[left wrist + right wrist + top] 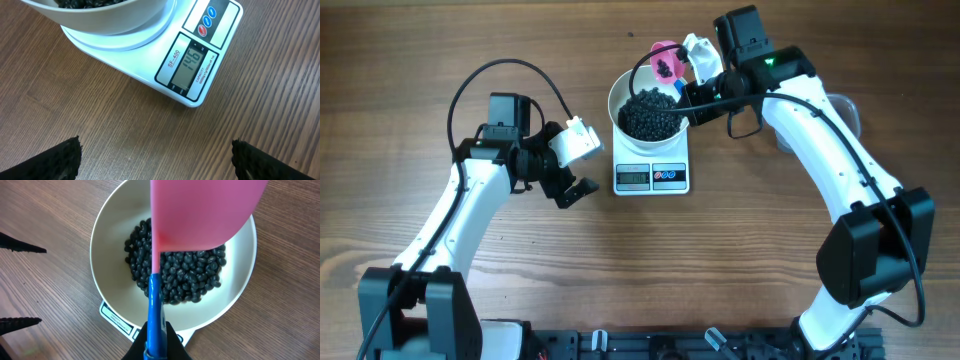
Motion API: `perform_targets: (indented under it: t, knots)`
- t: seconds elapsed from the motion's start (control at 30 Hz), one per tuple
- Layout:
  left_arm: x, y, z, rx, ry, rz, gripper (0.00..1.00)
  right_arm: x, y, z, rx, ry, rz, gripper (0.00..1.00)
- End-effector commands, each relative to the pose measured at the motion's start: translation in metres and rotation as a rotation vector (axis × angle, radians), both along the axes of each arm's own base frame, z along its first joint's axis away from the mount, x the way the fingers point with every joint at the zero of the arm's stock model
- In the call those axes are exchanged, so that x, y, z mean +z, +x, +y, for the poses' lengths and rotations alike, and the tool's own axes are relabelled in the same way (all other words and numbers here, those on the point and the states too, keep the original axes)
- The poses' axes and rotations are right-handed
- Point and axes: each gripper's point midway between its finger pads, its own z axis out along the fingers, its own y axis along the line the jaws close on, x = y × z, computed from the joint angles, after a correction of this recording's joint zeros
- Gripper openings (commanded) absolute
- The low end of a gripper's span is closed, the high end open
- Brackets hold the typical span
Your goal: Scoop item into bowl and weigh 150g on scale
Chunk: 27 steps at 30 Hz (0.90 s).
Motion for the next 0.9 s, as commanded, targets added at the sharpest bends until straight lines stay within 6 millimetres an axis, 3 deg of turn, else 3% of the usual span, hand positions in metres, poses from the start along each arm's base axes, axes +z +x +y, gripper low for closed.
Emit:
perform_targets:
  t: [0.0, 0.17, 0.87]
  knots:
    - [-0.004, -0.002, -0.001, -0.01, -0.011, 0.01, 1.0, 0.006, -0.01, 0.001, 0.007, 0.02, 0.022, 0.04]
    - [-0.004, -0.002, -0.001, -0.01, -0.011, 0.01, 1.0, -0.003, -0.028, -0.008, 0.065, -0.042, 0.071, 0.04]
    - [-0.004, -0.002, -0.001, -0.01, -0.011, 0.009, 1.0, -0.017, -0.03, -0.013, 0.11, -0.377, -0.053, 0.04]
